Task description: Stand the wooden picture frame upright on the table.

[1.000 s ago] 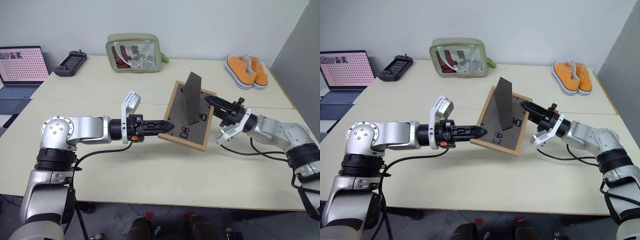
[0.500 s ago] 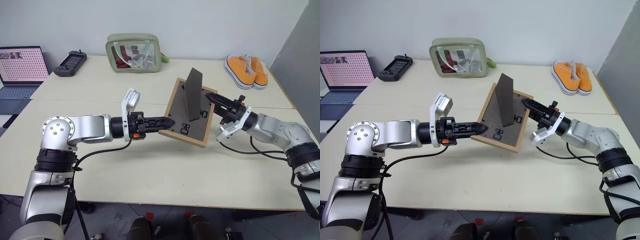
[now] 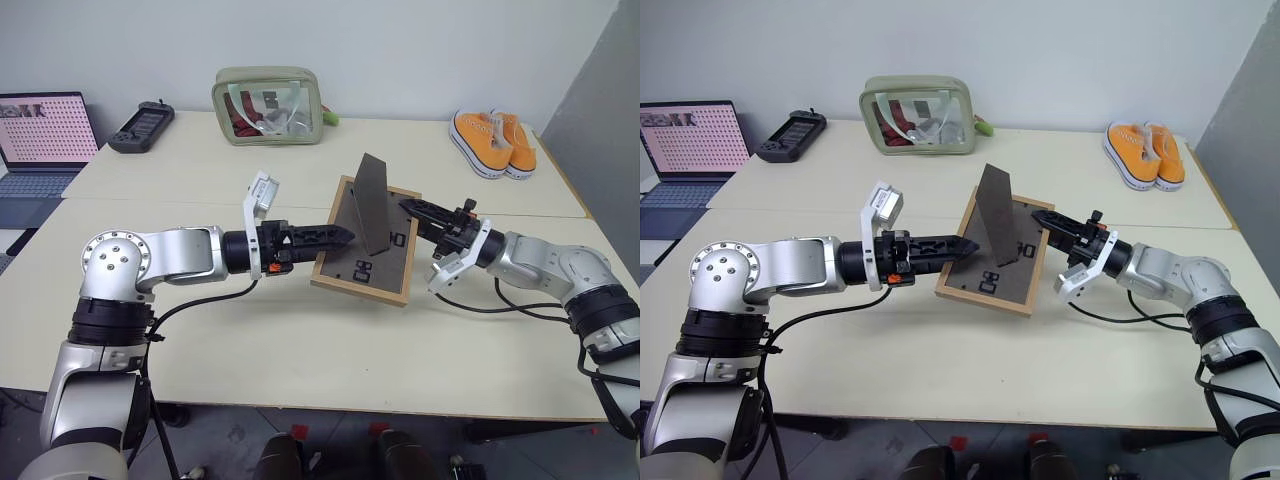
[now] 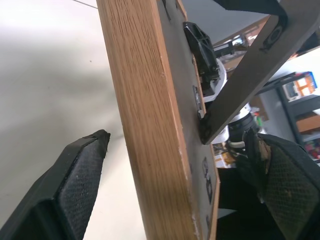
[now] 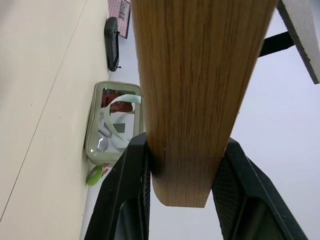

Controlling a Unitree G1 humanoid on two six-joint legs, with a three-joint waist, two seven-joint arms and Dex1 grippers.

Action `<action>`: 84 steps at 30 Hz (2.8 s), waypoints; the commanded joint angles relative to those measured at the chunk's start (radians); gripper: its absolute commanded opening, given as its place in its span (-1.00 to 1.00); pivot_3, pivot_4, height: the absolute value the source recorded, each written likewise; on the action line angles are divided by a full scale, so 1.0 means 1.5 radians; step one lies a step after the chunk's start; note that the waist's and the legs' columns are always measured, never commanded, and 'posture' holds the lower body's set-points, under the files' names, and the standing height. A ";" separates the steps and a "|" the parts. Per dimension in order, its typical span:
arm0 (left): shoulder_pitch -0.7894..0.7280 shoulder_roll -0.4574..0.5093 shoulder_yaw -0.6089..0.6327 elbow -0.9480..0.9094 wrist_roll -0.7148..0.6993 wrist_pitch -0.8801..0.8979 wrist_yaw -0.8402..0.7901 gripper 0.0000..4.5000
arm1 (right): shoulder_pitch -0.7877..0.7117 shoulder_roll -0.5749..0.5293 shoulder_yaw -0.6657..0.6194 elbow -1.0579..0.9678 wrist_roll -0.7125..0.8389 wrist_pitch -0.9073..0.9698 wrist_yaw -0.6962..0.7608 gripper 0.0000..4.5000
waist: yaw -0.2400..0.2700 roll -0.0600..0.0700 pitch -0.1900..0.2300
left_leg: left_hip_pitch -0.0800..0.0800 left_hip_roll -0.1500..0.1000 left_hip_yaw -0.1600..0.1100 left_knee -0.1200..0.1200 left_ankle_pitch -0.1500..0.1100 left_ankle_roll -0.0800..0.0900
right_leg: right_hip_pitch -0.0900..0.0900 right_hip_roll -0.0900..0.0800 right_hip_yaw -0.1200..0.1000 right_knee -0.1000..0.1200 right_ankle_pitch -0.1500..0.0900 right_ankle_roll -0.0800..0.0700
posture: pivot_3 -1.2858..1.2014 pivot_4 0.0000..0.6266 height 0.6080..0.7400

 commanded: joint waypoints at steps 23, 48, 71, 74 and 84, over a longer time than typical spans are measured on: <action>0.385 0.136 0.323 -0.461 0.222 -0.195 -0.119 0.98 | 0.013 0.272 -0.147 0.012 0.900 0.548 0.956 -0.42 | 0.003 0.000 0.000 | 0.002 0.002 -0.002 0.000 -0.001 0.002 | 0.003 0.001 -0.002 -0.001 0.000 0.000 | 0.03 -0.52 1.00; 0.423 0.197 0.339 -0.438 0.262 -0.212 -0.173 0.98 | 0.085 0.310 -0.242 -0.049 0.932 0.871 0.949 -0.42 | 0.001 0.000 0.000 | 0.002 0.002 0.000 -0.001 -0.002 0.002 | 0.002 0.002 -0.001 -0.001 -0.001 -0.001 | 0.03 -0.52 1.00; 0.360 0.179 0.261 -0.428 0.299 -0.206 -0.190 0.98 | 0.121 0.304 -0.243 -0.102 0.898 0.889 0.939 -0.42 | 0.000 0.000 0.000 | 0.002 0.003 0.000 -0.001 -0.002 0.002 | 0.002 0.002 -0.001 -0.001 -0.001 -0.001 | 0.03 -0.52 1.00; 0.373 0.196 0.256 -0.429 0.321 -0.199 -0.227 0.98 | 0.125 0.305 -0.241 -0.108 0.897 0.890 0.937 -0.42 | 0.000 0.000 0.000 | 0.002 0.003 0.000 -0.001 -0.002 0.002 | 0.002 0.002 -0.001 -0.001 -0.001 -0.001 | 0.03 -0.52 1.00; 0.395 0.226 0.243 -0.428 0.397 -0.197 -0.308 0.98 | 0.146 0.300 -0.232 -0.134 0.887 0.890 0.935 -0.42 | 0.000 0.000 0.000 | 0.002 0.003 0.001 -0.002 -0.002 0.002 | 0.001 0.002 0.000 -0.002 -0.001 -0.001 | 0.03 -0.52 1.00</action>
